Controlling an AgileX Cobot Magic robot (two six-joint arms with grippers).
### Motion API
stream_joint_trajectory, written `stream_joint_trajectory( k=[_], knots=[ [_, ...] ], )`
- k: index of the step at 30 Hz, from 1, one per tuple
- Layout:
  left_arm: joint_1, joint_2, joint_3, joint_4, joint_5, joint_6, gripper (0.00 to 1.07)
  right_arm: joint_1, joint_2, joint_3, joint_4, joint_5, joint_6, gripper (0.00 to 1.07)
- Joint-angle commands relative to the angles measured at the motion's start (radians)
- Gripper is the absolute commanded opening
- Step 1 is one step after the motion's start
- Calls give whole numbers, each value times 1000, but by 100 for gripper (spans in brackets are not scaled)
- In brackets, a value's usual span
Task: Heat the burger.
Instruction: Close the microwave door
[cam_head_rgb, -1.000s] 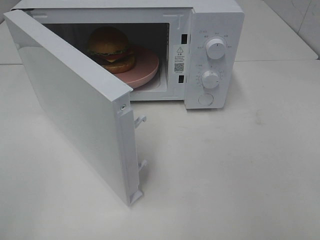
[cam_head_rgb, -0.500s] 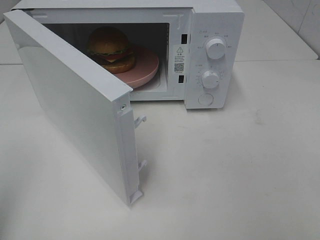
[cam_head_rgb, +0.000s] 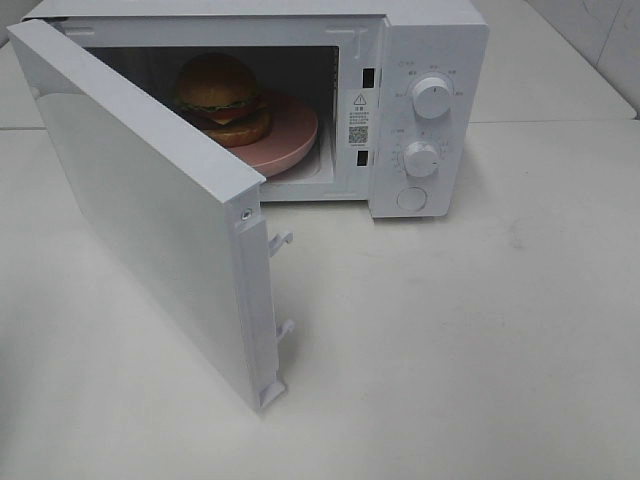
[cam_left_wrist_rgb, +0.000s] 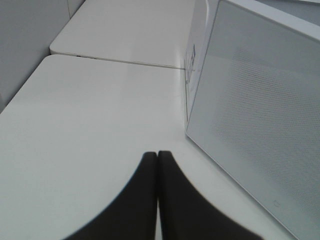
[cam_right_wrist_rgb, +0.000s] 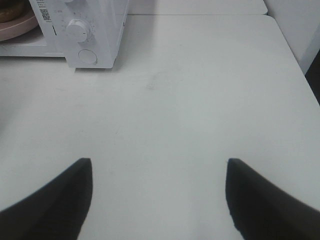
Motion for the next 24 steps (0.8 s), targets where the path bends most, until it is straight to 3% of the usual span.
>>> stream_joint_trajectory(
  k=[1, 12, 17, 20, 21, 22, 23, 24],
  knots=[
    [5, 31, 21, -11, -90, 3, 0, -5, -26, 4, -1, -13, -11, 73],
    [3, 248, 24, -10, -320, -1, 0, -5, -26, 4, -1, -13, -11, 73],
    [3, 343, 24, 8, -414, -33, 0, -5, -26, 4, -1, -13, -11, 73],
    [3, 394, 24, 98, -475, -101, 0, -5, -26, 4, -1, -13, -11, 73],
    [3, 432, 24, 181, -512, -174, 0, -5, -26, 4, -1, -13, -11, 73],
    [3, 432, 24, 181, -512, -174, 0, -5, -26, 4, -1, -13, -11, 73],
    [3, 468, 24, 277, -551, -255, 0, -5, -26, 4, -1, -13, -11, 73],
    [3, 490, 24, 336, -578, -299, 0, -5, -26, 4, -1, -13, -11, 73]
  ],
)
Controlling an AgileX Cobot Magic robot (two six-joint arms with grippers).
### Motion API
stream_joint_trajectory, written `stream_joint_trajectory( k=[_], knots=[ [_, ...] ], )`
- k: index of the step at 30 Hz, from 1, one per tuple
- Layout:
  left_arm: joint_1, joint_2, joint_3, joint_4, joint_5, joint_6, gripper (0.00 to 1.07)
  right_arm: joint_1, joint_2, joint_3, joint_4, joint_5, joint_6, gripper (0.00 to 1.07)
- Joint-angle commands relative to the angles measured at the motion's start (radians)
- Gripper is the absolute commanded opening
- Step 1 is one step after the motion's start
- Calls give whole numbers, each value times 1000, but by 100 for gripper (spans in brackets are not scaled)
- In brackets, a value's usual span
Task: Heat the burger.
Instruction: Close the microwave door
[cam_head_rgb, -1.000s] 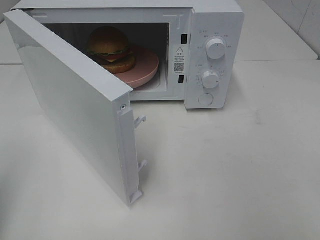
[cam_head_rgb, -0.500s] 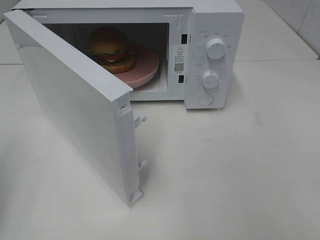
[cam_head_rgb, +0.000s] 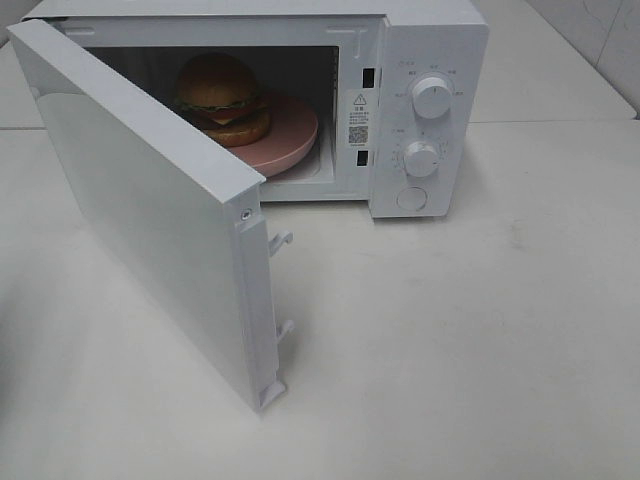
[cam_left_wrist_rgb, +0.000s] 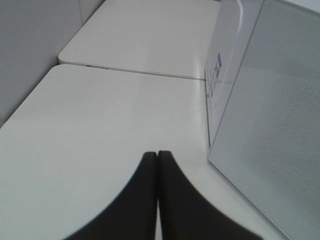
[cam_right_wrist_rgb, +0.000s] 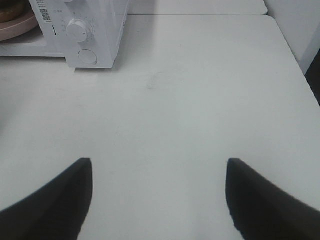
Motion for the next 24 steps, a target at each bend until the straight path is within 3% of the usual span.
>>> stream_joint_trajectory(
  k=[1, 2, 3, 4, 5, 7, 10, 20, 21, 22, 24],
  knots=[
    [3, 43, 5, 140, -77, -119, 0, -5, -26, 4, -1, -13, -11, 73],
    [3, 80, 5, 256, -130, -196, 0, -5, -26, 4, -1, -13, -11, 73],
    [3, 80, 5, 256, -130, -196, 0, -5, -26, 4, -1, -13, -11, 73],
    [3, 125, 5, 344, -197, -266, 0, -5, -26, 4, -1, -13, -11, 73],
    [3, 125, 5, 344, -197, -266, 0, -5, -26, 4, -1, -13, -11, 73],
    [3, 188, 5, 453, -296, -340, 0, -5, -26, 4, -1, -13, -11, 73],
    [3, 245, 5, 507, -383, -344, 0, -5, -26, 4, -1, -13, -11, 73],
    [-20, 367, 3, 493, -560, -304, 0, -5, -26, 4, -1, -13, -11, 73],
    [-66, 394, -4, 468, -557, -259, 0, -5, -26, 4, -1, -13, -11, 73],
    [-66, 394, -4, 468, -557, -259, 0, -5, -26, 4, -1, -13, -11, 73],
    [-146, 431, -16, 387, -557, -180, 0, -5, -26, 4, -1, -13, -11, 73]
  ],
)
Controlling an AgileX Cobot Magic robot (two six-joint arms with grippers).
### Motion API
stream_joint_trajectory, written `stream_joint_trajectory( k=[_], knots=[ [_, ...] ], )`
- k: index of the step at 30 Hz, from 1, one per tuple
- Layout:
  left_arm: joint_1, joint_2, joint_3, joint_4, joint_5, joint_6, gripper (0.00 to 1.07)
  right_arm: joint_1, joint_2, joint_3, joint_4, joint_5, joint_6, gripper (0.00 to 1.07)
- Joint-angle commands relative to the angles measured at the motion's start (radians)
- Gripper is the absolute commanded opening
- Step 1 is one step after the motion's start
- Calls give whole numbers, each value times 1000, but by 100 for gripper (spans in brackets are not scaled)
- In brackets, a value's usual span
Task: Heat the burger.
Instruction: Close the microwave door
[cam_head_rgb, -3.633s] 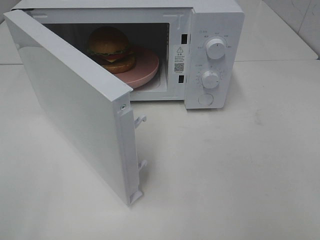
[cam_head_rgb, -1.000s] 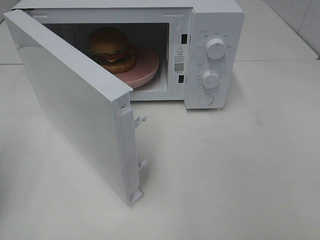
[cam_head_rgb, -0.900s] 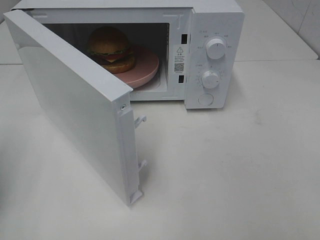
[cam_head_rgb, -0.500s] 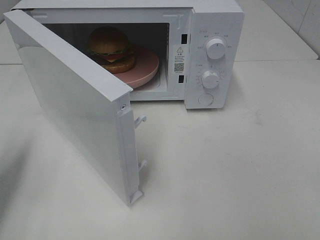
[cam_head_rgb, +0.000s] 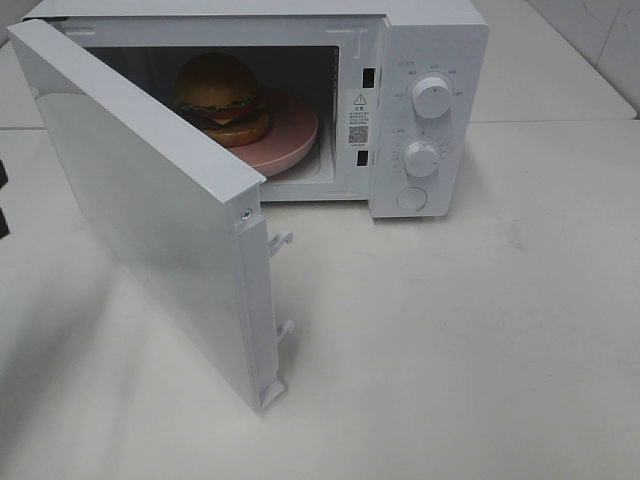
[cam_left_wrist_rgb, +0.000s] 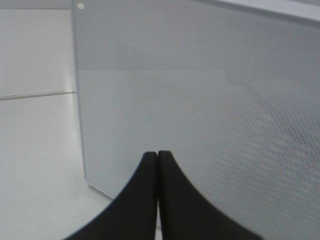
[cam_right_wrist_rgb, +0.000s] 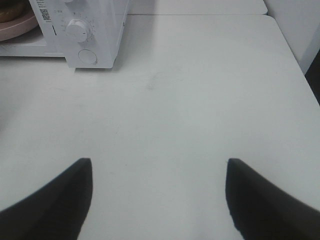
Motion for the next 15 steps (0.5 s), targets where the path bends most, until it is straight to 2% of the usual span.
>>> stream_joint_trajectory(
  k=[1, 2, 3, 4, 5, 7, 9, 11, 15],
  knots=[
    [-62, 25, -19, -75, -21, 70, 0, -5, -26, 4, -1, -13, -11, 73],
    [-111, 46, -23, -152, -29, 99, 0, -5, -26, 4, -1, -13, -11, 73],
    [-135, 57, -26, -184, -33, 109, 0, -5, -26, 4, -1, -13, -11, 73],
    [-135, 57, -26, -184, -33, 109, 0, -5, -26, 4, -1, -13, -11, 73],
    [-179, 73, -37, -217, -36, 121, 0, -5, -26, 4, -1, -13, -11, 73],
    [-211, 85, -52, -244, -39, 123, 0, -5, -26, 4, -1, -13, -11, 73],
    [-223, 91, -63, -259, -39, 123, 0, -5, -26, 4, -1, -13, -11, 73],
    [-262, 122, -102, -300, -41, 123, 0, -5, -26, 4, -1, -13, -11, 73],
    [-283, 149, -134, -308, -41, 122, 0, -5, -26, 4, -1, -13, -11, 73]
  ],
)
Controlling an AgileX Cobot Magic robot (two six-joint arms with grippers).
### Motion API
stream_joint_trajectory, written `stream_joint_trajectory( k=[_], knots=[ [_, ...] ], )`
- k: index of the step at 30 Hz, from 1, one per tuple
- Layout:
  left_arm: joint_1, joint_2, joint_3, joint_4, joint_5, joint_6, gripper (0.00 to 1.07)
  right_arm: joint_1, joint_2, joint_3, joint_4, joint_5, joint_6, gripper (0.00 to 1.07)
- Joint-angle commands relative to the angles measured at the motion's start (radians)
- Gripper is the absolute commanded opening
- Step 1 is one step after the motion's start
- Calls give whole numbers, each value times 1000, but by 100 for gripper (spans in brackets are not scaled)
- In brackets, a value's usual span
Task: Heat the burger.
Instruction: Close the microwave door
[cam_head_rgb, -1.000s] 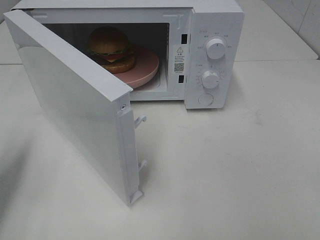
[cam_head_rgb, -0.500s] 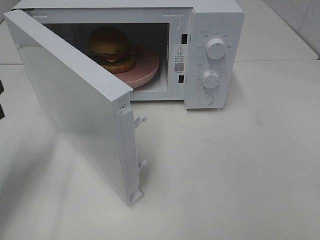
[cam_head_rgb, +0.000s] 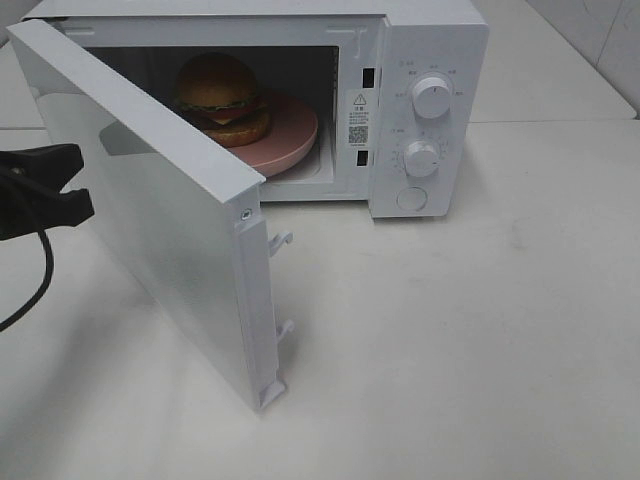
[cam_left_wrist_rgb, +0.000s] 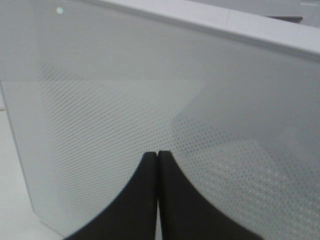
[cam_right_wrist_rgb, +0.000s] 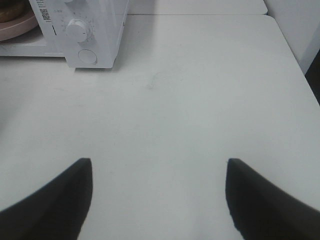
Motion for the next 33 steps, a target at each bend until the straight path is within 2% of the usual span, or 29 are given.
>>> stream_joint_trajectory(
  k=[1, 6, 7, 10, 12, 15, 18, 20, 23, 25, 29, 33],
  knots=[
    [-33, 27, -42, -22, -23, 1, 0, -5, -26, 4, -1, -13, -11, 73],
    [-92, 67, -89, -91, -15, 3, 0, -5, -26, 4, -1, -13, -11, 73],
    [-121, 86, -106, -125, -14, 24, 0, -5, -26, 4, -1, -13, -11, 73],
    [-136, 94, -115, -139, -11, 37, 0, -5, -26, 4, -1, -13, -11, 73],
    [-185, 125, -155, -190, 4, 74, 0, -5, -26, 4, -1, -13, -11, 73],
    [-214, 151, -191, -229, 15, 75, 0, -5, -26, 4, -1, -13, -11, 73],
    [-221, 157, -202, -240, 21, 79, 0, -5, -26, 4, -1, -13, -11, 73],
    [-250, 188, -255, -274, 29, 97, 0, -5, -26, 4, -1, -13, -11, 73],
    [-255, 194, -271, -274, 31, 97, 0, -5, -26, 4, -1, -13, -11, 73],
    [-274, 228, -340, -286, 76, 103, 0, -5, -26, 4, -1, -13, -11, 73],
    [-285, 256, -385, -304, 91, 119, 0, -5, -26, 4, -1, -13, -11, 73],
    [-300, 297, -473, -331, 135, 134, 0, -5, -26, 4, -1, -13, -11, 73]
  ],
)
